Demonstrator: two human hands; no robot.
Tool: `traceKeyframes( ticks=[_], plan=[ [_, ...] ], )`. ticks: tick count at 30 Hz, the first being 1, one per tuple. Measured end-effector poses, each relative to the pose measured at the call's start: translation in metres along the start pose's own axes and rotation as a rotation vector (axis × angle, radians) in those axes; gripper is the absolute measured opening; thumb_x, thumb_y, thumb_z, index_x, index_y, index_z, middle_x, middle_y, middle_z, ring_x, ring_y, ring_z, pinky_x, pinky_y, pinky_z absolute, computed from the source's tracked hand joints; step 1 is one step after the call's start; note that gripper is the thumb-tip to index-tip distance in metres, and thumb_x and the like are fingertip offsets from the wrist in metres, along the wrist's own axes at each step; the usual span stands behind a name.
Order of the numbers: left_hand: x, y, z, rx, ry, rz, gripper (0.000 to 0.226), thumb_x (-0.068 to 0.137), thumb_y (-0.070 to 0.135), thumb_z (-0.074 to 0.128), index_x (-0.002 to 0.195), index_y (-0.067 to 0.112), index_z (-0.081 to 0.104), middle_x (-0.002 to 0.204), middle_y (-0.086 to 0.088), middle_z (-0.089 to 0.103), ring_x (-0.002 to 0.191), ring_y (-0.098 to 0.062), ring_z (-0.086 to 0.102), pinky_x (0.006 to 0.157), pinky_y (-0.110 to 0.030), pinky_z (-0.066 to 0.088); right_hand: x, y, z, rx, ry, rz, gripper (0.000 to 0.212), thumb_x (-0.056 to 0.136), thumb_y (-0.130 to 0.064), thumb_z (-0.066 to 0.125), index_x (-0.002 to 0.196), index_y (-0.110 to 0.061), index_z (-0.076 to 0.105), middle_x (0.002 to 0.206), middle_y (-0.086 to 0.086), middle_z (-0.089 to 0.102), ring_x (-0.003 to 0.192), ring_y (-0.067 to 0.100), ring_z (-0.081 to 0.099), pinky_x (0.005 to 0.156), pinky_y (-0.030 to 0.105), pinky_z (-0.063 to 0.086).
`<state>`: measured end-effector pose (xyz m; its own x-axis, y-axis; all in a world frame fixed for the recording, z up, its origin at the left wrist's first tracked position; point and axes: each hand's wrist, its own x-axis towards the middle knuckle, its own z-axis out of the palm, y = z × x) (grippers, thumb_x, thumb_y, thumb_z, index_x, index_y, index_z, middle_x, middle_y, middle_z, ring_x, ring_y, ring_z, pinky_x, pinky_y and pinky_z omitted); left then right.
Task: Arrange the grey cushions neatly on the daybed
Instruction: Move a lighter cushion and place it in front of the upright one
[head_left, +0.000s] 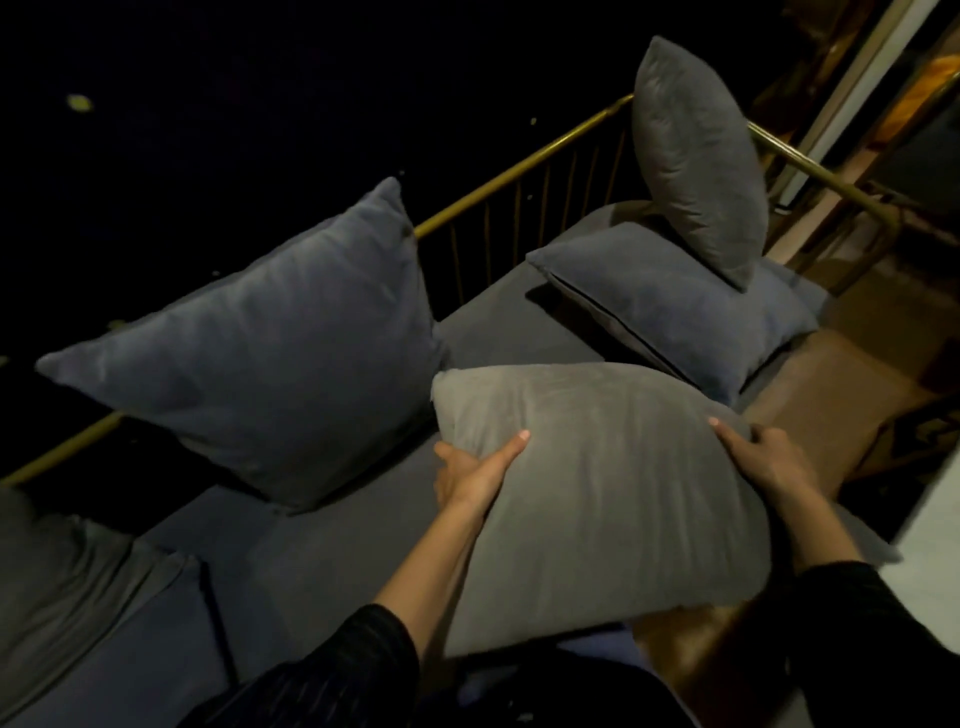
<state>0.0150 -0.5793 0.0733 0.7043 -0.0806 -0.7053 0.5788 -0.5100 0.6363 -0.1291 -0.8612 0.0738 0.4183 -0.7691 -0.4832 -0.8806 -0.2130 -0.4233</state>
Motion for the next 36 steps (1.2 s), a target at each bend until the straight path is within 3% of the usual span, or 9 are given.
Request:
traceKeyframes(
  ticks=[4,9,14,19,22,25,28,31,36],
  plan=[
    [-0.037,-0.057,-0.023,-0.23,0.025,-0.093,0.144,0.047,0.068,0.081,0.154,0.017,-0.001,0.152,-0.012,0.038,0.136,-0.033,0.044,0.113,-0.046,0.038,-0.036,-0.027,-0.008,-0.082,-0.04,-0.143,0.071,0.086,-0.062,0.049,0.118,0.0,0.06,0.125,0.025,0.061,0.113,0.041,0.057,0.091,0.044,0.044],
    [-0.065,-0.115,-0.06,-0.461,0.205,-0.111,0.126,0.064,0.056,0.081,0.153,0.015,0.003,0.151,-0.011,0.04,0.133,-0.029,0.047,0.113,-0.039,0.037,-0.063,-0.083,0.032,-0.266,-0.092,-0.38,0.072,0.084,-0.067,0.046,0.12,-0.006,0.061,0.122,0.02,0.064,0.111,0.039,0.059,0.089,0.045,0.048],
    [-0.059,-0.139,-0.104,-0.491,0.352,-0.057,0.113,0.068,0.053,0.08,0.151,0.015,0.012,0.147,-0.009,0.044,0.129,-0.029,0.05,0.11,-0.04,0.04,-0.079,-0.117,0.084,-0.25,-0.085,-0.451,0.075,0.085,-0.067,0.045,0.13,-0.007,0.054,0.129,0.022,0.06,0.118,0.041,0.055,0.094,0.045,0.044],
    [-0.025,-0.164,-0.11,-0.498,0.326,-0.111,0.079,0.07,0.027,0.085,0.125,0.01,0.03,0.132,-0.013,0.054,0.102,-0.024,0.055,0.089,-0.034,0.045,-0.068,-0.093,0.14,-0.109,-0.209,-0.344,0.06,0.087,-0.058,0.05,0.124,-0.011,0.049,0.131,0.017,0.058,0.12,0.038,0.054,0.103,0.049,0.039],
    [-0.007,-0.179,-0.104,-0.522,0.289,-0.197,0.098,0.061,0.011,0.089,0.135,0.003,0.025,0.131,-0.012,0.051,0.102,-0.024,0.054,0.087,-0.034,0.043,-0.057,-0.062,0.171,0.174,-0.422,-0.121,0.058,0.089,-0.035,0.061,0.136,-0.01,0.038,0.139,0.015,0.05,0.124,0.036,0.051,0.107,0.048,0.039],
    [0.012,-0.184,-0.105,-0.551,0.283,-0.236,0.128,0.036,0.033,0.094,0.142,0.005,0.027,0.134,-0.008,0.05,0.112,-0.027,0.056,0.089,-0.034,0.045,-0.04,-0.053,0.19,0.234,-0.5,-0.021,0.06,0.092,-0.019,0.06,0.142,-0.005,0.031,0.141,0.019,0.046,0.125,0.036,0.049,0.102,0.043,0.042],
    [0.033,-0.179,-0.11,-0.604,0.311,-0.295,0.123,0.054,0.036,0.092,0.148,0.006,0.018,0.144,-0.013,0.044,0.126,-0.031,0.052,0.099,-0.041,0.047,-0.016,-0.065,0.198,0.265,-0.564,0.022,0.063,0.087,-0.016,0.065,0.14,-0.003,0.033,0.133,0.015,0.052,0.119,0.035,0.054,0.091,0.04,0.048],
    [0.047,-0.176,-0.108,-0.58,0.325,-0.333,0.113,0.066,0.031,0.087,0.15,0.008,0.015,0.147,-0.013,0.042,0.13,-0.033,0.048,0.103,-0.043,0.044,0.014,-0.073,0.206,0.397,-0.611,0.083,0.083,0.07,-0.028,0.08,0.139,-0.006,0.04,0.126,0.012,0.061,0.105,0.03,0.064,0.076,0.034,0.054],
    [0.055,-0.201,-0.095,-0.59,0.363,-0.364,0.106,0.071,0.027,0.085,0.15,0.01,0.017,0.149,-0.014,0.039,0.133,-0.034,0.046,0.103,-0.043,0.043,0.013,-0.081,0.222,0.438,-0.569,0.099,0.07,0.074,-0.021,0.08,0.13,-0.003,0.043,0.124,0.01,0.057,0.108,0.029,0.059,0.091,0.042,0.05]
  ],
)
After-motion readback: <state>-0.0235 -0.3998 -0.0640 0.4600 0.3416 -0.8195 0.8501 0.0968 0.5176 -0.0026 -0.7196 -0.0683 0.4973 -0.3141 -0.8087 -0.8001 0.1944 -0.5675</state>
